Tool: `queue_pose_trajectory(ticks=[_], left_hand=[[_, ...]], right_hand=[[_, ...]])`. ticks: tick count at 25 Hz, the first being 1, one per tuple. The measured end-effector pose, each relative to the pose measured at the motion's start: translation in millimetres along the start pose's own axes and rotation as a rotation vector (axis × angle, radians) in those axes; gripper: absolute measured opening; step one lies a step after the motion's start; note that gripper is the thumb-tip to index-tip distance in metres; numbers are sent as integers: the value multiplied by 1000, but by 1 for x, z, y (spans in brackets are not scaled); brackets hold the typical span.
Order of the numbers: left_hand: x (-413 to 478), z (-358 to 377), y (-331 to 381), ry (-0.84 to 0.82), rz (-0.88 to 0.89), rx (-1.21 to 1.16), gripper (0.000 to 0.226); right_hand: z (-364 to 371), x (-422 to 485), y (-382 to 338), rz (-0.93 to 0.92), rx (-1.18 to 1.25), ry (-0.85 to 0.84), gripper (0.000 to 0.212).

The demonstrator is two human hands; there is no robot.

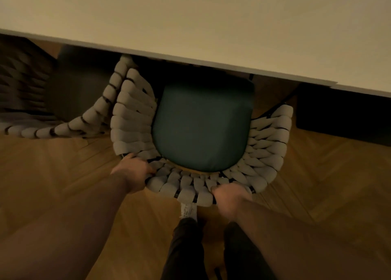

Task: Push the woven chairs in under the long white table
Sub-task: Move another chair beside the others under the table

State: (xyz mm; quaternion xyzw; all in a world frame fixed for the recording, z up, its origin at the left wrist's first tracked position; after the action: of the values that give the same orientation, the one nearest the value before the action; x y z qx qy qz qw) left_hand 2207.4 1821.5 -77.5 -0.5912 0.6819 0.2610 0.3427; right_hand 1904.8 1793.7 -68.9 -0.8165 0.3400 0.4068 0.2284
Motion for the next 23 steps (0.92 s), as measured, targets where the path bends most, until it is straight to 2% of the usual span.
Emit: queue_pose_trajectory(ticks=[5,13,23], left_hand=[[22,-23,1,7,-22,-18,61],[61,-74,-4,55,-34,-40,58],[70,-63,-20,-30,-24,-36,65]], right_hand=[[-23,13,32,12,4,44,37],[-59,50,82,92,30,111,31],[-64,56,70,48,-34,68,32]])
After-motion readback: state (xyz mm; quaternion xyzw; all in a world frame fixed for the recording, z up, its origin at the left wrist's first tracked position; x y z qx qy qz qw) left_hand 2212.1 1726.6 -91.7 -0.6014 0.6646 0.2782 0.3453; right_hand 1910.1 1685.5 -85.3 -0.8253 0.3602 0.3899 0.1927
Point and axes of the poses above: each hand's wrist, its own x-axis towards the middle knuckle, its own z-axis out of the palm, y = z × x, the point moved 3 cm from there along x, towards the middle knuckle, and after that the axes turned 1 degree about -z, right-handed, at the moved point
